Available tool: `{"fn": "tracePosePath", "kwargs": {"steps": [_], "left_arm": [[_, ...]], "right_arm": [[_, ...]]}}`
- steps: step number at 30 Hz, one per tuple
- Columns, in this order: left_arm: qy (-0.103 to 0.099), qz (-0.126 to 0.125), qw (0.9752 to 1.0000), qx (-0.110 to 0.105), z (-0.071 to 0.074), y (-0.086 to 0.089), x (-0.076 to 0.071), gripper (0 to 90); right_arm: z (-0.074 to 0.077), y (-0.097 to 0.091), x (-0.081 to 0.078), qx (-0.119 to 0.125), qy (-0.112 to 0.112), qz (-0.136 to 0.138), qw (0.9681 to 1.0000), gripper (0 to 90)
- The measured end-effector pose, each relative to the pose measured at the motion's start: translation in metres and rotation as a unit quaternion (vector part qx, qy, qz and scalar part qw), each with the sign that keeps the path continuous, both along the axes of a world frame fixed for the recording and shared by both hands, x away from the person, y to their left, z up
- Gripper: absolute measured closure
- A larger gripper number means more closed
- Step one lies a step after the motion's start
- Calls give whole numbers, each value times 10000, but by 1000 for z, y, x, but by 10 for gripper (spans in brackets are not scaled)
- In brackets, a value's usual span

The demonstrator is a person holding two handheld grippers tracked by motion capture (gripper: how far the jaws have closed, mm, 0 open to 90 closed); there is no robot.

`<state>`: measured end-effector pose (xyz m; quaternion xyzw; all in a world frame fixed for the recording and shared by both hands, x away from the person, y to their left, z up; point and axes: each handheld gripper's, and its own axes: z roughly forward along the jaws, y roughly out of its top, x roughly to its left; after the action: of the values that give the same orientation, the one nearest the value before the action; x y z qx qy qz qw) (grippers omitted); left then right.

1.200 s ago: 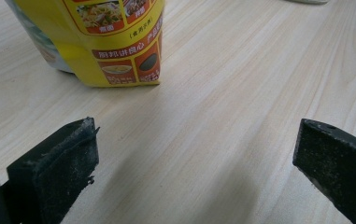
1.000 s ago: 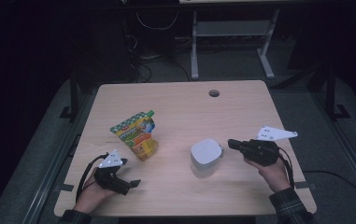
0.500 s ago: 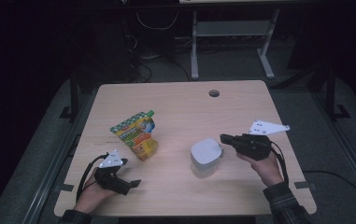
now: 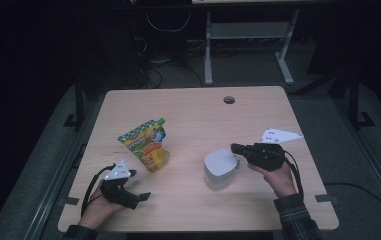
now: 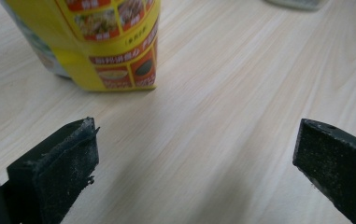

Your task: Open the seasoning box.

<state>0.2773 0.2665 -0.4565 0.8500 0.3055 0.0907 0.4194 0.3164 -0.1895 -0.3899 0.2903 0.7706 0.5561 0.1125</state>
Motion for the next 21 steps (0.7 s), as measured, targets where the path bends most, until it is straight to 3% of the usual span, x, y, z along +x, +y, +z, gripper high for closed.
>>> {"fn": "tracePosePath", "kwargs": {"steps": [6, 11, 21], "left_arm": [[-10, -38, 9998, 183, 5, -3, -5, 0], [-130, -145, 9997, -123, 15, -13, -14, 60], [-226, -656, 9971, -325, 27, -49, -14, 85]], "right_arm": [[-2, -1, 2, -32, 34, 33, 10000, 894], [-3, -2, 3, -23, 52, 21, 10000, 894], [-3, -1, 4, -48, 42, 33, 10000, 894]]}}
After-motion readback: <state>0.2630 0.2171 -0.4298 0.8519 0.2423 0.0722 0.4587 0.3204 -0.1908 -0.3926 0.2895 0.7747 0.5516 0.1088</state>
